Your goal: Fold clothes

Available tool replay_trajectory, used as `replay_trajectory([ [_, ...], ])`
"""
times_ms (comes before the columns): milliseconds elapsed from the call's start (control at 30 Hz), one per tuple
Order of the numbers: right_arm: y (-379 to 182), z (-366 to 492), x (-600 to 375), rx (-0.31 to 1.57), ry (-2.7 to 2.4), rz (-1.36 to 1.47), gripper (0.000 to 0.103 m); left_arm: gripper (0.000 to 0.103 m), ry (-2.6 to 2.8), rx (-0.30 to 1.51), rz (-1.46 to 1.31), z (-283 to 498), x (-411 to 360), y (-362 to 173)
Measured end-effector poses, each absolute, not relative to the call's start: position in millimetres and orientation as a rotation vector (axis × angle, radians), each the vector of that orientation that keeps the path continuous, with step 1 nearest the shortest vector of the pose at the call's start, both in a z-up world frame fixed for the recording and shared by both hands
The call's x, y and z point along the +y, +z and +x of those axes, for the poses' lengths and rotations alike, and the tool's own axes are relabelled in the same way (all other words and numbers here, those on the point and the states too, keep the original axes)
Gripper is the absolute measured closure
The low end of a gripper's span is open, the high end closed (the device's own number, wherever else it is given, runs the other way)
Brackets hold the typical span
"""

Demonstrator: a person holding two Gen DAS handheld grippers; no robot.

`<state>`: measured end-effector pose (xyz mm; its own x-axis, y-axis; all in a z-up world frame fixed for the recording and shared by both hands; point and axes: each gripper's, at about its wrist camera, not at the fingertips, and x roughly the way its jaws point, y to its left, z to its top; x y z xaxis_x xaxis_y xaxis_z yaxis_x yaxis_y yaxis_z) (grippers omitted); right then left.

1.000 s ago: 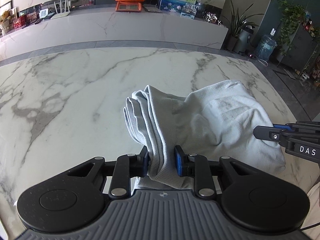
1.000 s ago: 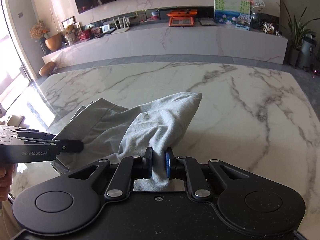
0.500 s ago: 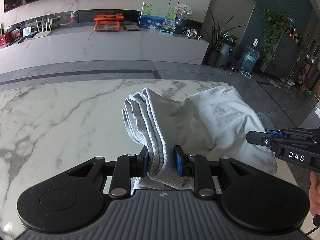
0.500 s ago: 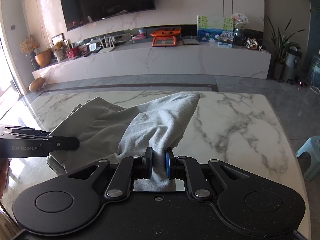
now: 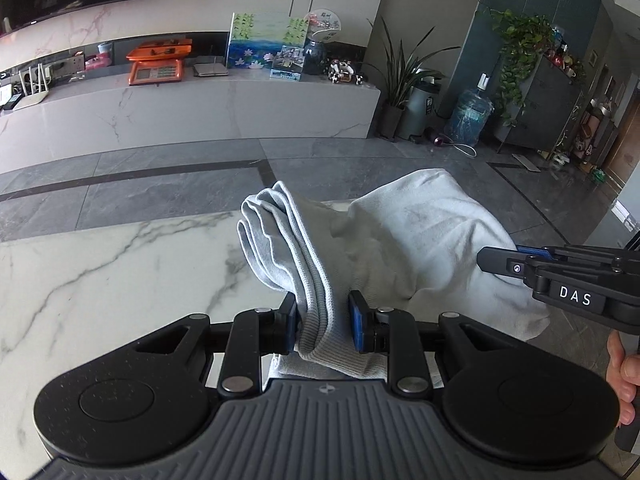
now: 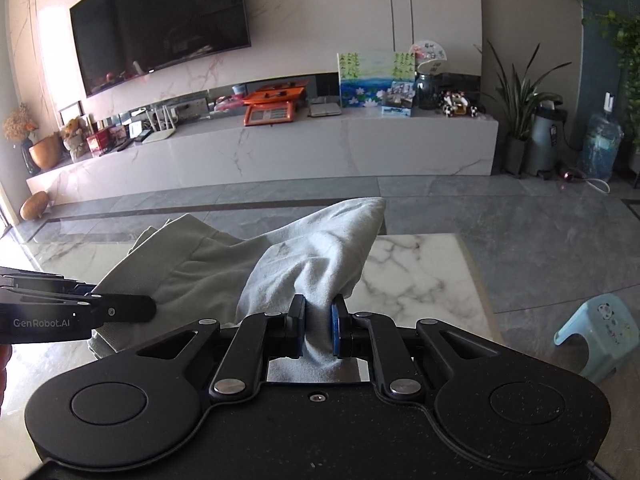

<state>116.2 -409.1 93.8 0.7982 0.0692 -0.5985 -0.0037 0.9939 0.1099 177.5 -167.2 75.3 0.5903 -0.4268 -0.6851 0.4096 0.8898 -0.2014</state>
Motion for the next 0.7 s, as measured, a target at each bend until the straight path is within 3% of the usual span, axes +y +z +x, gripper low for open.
replay_trajectory([
  [400,47,219,-499,0.672,-0.004,0.101,0.092,0.08,-0.51,0.843,-0.099,261,-241,20],
  [700,-1,258,-533,0.684,-0.038,0.121,0.092,0.08,-0.466,0.789,-0.104,276,-264,-15],
])
